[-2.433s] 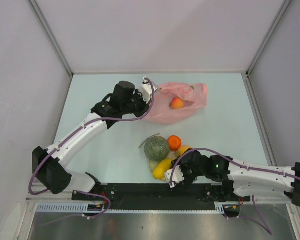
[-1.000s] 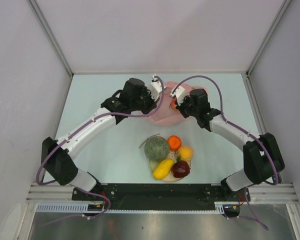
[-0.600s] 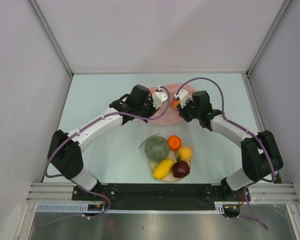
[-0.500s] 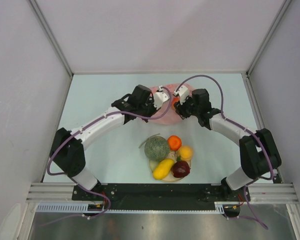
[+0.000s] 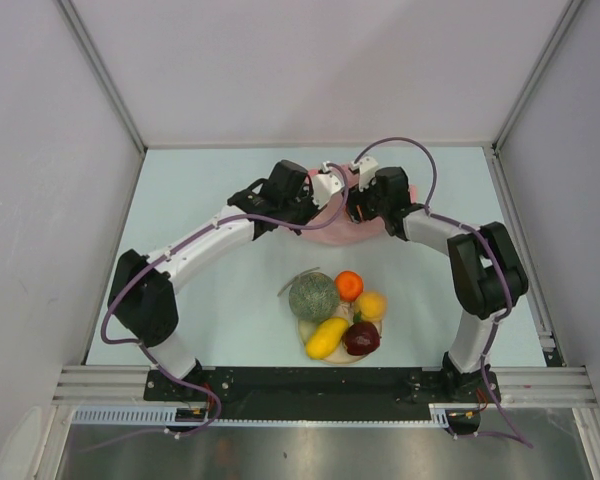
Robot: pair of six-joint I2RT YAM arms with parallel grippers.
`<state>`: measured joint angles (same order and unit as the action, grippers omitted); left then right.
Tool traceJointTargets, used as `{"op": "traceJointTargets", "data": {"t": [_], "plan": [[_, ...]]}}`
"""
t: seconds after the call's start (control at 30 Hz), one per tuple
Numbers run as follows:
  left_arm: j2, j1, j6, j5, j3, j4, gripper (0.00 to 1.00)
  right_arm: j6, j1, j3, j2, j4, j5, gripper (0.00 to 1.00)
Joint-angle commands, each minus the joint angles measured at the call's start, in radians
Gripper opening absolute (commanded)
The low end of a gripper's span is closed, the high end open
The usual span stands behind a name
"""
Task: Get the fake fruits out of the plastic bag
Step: Take out the fake fruit from the plastic bag.
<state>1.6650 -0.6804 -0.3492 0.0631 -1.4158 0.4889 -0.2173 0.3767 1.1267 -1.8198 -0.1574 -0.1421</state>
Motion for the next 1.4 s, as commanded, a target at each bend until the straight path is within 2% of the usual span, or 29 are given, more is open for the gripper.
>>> {"op": "traceJointTargets", "data": {"t": [0.0,0.03,0.3,0.5,0.6,0.67,0.93,1.1,1.13,1.17,1.23,1.33,1.37], "plan": [[0.004,-0.004,-0.013,0.015,-0.026,0.008,0.00,0.055,0.008,0.074,-0.056,-0.085,0.076,0.90],[0.001,-0.005,-0.013,0.021,-0.017,0.007,0.00,0.058,0.011,0.093,-0.065,-0.085,0.091,0.99],[0.004,-0.005,-0.001,0.050,-0.018,0.005,0.00,0.090,0.007,0.217,-0.186,0.010,0.169,1.00],[-0.014,-0.005,-0.001,0.050,-0.003,0.000,0.00,0.075,0.016,0.248,-0.202,0.042,0.234,1.00],[-0.025,-0.005,-0.004,0.047,0.011,-0.004,0.00,0.126,0.013,0.327,-0.245,0.183,0.265,1.00],[-0.028,-0.005,-0.005,0.047,0.020,-0.010,0.00,0.131,0.004,0.326,-0.246,0.193,0.231,1.00],[-0.047,-0.015,-0.013,0.040,0.038,-0.016,0.00,0.039,0.014,0.331,-0.253,0.191,0.217,0.87],[-0.053,-0.016,-0.022,0.029,0.049,-0.019,0.00,0.076,0.004,0.344,-0.266,0.197,0.276,0.95],[-0.053,-0.016,-0.024,0.029,0.049,-0.021,0.00,0.075,0.001,0.349,-0.268,0.199,0.271,0.93],[-0.050,-0.016,-0.022,0.032,0.048,-0.023,0.00,0.073,-0.002,0.361,-0.272,0.206,0.247,0.81],[-0.045,-0.016,-0.022,0.035,0.037,-0.023,0.00,0.065,-0.007,0.366,-0.279,0.205,0.234,0.69],[-0.036,-0.018,-0.025,0.030,0.025,-0.024,0.00,0.041,-0.009,0.369,-0.274,0.214,0.196,0.59],[-0.034,-0.018,-0.028,0.027,0.023,-0.023,0.00,0.029,-0.009,0.369,-0.268,0.226,0.152,0.52]]}}
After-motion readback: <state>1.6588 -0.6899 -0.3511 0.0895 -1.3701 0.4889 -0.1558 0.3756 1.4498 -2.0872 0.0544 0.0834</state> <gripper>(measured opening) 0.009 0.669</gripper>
